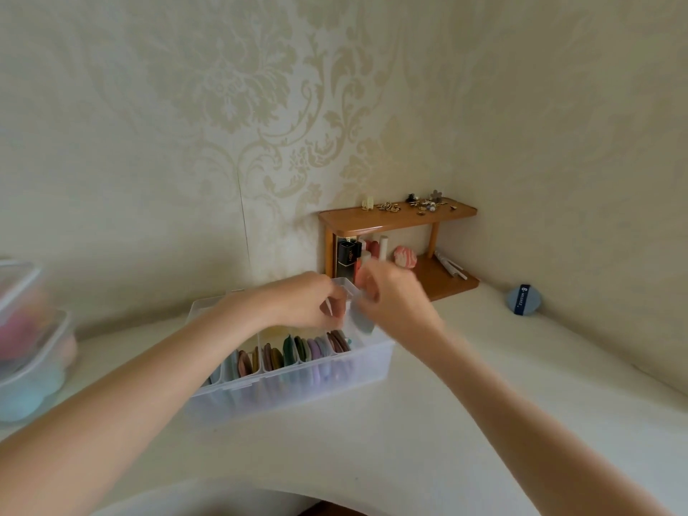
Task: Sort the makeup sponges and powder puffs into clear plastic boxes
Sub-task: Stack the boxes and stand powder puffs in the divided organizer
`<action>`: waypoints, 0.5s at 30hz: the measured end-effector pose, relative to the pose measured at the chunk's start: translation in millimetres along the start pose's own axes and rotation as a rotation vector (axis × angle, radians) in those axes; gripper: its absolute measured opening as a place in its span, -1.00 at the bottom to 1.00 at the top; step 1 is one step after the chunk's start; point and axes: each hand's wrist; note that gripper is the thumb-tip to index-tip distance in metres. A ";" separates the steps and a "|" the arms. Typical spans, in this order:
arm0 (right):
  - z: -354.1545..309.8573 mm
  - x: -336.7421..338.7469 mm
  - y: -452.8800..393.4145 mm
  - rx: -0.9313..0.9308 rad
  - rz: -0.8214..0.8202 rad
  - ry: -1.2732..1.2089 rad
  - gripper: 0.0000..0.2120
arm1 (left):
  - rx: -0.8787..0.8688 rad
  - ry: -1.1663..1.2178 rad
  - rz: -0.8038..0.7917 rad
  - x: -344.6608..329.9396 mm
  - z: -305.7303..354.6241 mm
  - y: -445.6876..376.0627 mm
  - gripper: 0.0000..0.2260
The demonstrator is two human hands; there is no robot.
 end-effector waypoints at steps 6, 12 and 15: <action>-5.2 -10.0 5.4 -0.015 -0.164 0.064 -0.80 | -0.031 0.148 0.131 3.1 -5.7 -8.0 -0.84; 0.4 15.6 -4.2 0.103 -0.291 0.127 -0.80 | -0.067 0.167 -0.026 -2.7 -9.5 -18.1 -0.75; 12.3 21.9 -13.9 0.055 -0.365 0.018 -0.79 | -0.113 0.052 -0.072 -4.3 -5.7 -24.4 -0.75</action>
Point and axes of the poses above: each hand's wrist, its own y-axis away from the middle knuckle, its own x-axis out of the back of the hand, z = x × y
